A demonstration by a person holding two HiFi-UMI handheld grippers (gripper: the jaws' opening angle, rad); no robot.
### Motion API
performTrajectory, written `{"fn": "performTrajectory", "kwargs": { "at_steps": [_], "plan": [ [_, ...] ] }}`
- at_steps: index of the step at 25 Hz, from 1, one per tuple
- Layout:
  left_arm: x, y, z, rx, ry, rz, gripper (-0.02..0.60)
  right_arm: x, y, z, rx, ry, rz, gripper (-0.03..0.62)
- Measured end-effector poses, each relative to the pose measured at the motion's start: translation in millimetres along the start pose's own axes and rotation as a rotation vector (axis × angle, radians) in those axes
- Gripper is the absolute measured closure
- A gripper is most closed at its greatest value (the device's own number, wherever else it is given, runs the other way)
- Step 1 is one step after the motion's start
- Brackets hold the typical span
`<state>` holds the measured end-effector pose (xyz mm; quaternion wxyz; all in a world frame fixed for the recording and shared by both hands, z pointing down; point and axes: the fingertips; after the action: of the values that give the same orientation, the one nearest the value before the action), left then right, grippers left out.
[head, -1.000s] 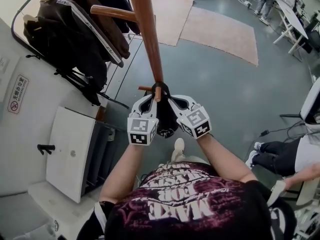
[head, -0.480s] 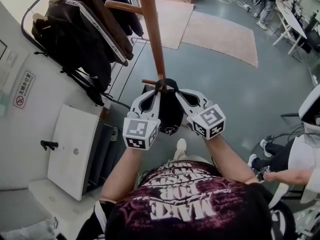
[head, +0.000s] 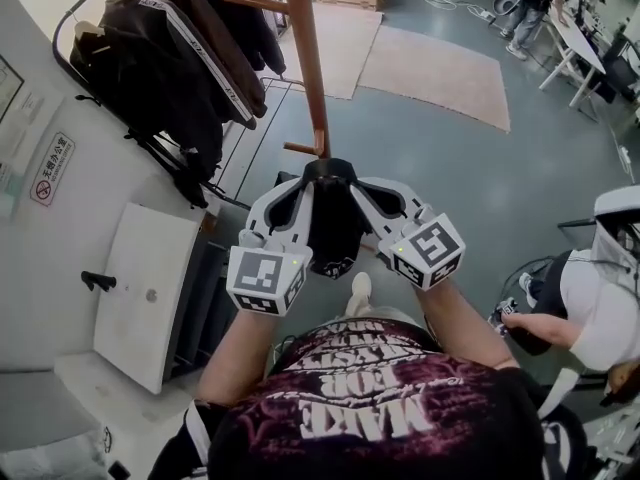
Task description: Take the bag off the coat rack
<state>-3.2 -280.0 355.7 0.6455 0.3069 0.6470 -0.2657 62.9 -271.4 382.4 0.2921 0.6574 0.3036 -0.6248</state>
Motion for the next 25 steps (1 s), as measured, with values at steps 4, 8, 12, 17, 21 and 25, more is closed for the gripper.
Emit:
{"fn": "performTrajectory", "kwargs": {
  "at_steps": [4, 8, 12, 17, 21, 25],
  "plan": [
    [17.8, 9.6, -23.8, -0.016, 0.028, -0.001, 0.574, 18.1, -22.3, -14.2, 0.018, 0.017, -0.001, 0.586],
    [32.0, 22.4, -48.6, -0.044, 0.059, 0.012, 0.574, 33.0, -43.7, -29.5, 0.027, 0.033, 0.005, 0.586],
    [40.8, 34.7, -64.9, -0.065, 0.064, 0.0, 0.574, 41.8, -59.6, -45.3, 0.021, 0.047, 0.008, 0.586],
    [42.8, 50.1, -80.1, -0.093, 0.067, -0.024, 0.574, 42.4, -71.2, -61.0, -0.002, 0.048, 0.019, 0.586],
    [44.5, 56.4, -89.7, -0.107, 0.076, -0.024, 0.574, 43.5, -79.9, -67.9, -0.011, 0.049, 0.01, 0.586],
    [45.6, 58.0, -96.0, -0.112, 0.073, -0.027, 0.574, 44.2, -85.8, -71.1, -0.019, 0.046, 0.011, 0.586]
  ]
}}
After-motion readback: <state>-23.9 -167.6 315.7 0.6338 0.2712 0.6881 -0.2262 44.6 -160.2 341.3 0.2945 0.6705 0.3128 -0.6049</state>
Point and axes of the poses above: the fingertips, and each gripper's own axes: z forward along the fingers, y to its right, x out of its top, and after that the axes turned 6 degrees about y, right-handed
